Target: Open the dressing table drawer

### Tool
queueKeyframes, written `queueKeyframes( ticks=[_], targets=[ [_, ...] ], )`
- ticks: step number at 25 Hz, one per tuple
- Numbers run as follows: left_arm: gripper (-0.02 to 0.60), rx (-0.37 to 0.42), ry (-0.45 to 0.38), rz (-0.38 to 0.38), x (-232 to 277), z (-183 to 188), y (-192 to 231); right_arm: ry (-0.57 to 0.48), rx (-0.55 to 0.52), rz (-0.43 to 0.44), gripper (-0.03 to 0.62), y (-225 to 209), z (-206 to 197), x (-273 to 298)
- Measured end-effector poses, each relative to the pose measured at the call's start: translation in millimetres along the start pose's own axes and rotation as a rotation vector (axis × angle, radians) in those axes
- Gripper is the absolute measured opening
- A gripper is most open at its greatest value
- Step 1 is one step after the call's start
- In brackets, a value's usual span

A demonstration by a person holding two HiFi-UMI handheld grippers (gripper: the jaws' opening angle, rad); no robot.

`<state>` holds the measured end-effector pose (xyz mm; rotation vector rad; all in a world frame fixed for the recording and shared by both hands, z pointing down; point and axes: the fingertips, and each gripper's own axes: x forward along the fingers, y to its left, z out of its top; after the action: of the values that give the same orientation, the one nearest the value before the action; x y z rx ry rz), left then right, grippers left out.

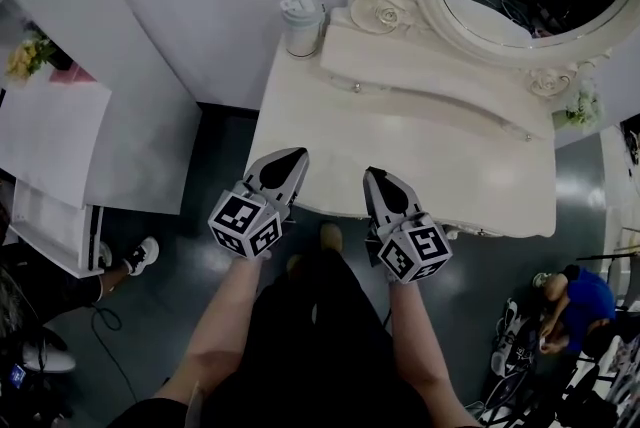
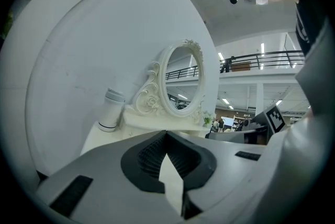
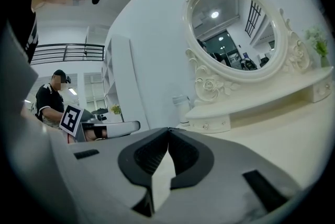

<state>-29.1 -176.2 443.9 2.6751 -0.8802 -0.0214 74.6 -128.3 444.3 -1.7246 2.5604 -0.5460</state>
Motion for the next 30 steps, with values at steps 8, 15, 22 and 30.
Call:
queueKeyframes(
  ticks=[8, 15, 22, 30],
  targets=[
    [0.005, -0.004, 0.001, 0.019, 42, 4, 9, 0.037, 0.001, 0.052, 0.005, -27, 8, 33],
    [0.005, -0.003, 0.024, 0.030, 84, -1, 19, 0.060, 0.004, 0.073, 0.005, -62, 10, 60],
    [0.005, -0.011, 0.062, 0.019, 126, -12, 29, 0.088, 0.005, 0.092, 0.005, -91, 7, 89],
    [0.005, -0.023, 0.103, 0.033, 165, -29, 42, 0.124, -0.005, 0.097, 0.005, -114, 1, 118]
  ],
)
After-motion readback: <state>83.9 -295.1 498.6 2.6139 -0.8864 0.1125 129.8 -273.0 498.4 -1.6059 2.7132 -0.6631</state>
